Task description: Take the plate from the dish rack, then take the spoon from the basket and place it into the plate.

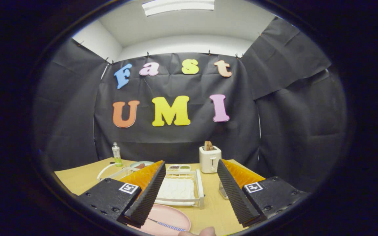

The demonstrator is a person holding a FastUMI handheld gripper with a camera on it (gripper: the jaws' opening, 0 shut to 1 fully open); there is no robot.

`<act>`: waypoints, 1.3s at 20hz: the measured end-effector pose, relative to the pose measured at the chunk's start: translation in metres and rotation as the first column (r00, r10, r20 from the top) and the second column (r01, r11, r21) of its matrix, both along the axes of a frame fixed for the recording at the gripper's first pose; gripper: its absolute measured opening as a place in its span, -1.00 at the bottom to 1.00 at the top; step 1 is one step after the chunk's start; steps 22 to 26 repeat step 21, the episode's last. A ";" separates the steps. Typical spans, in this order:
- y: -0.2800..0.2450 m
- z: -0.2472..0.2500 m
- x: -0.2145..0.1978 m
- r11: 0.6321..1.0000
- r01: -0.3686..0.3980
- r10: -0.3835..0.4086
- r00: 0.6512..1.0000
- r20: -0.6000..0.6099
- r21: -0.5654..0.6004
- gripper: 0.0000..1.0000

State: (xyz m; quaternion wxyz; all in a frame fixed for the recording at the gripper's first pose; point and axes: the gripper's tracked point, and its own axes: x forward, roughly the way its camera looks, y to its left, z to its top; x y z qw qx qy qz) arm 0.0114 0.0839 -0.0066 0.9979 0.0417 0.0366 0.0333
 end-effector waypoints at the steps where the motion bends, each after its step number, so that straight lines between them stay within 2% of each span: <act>1: -0.002 0.005 -0.004 1.000 0.000 0.000 1.000 0.016 -0.009 1.00; 4: 0.007 0.010 -0.016 0.999 -0.036 0.037 0.999 0.028 -0.031 1.00; 7: 0.016 0.013 -0.024 0.998 -0.065 0.065 0.997 0.032 -0.004 1.00; 15: 0.045 -0.005 -0.018 0.993 -0.115 0.115 0.993 0.000 -0.009 1.00; 26: 0.048 -0.009 -0.017 0.994 -0.105 0.105 0.994 -0.004 -0.011 1.00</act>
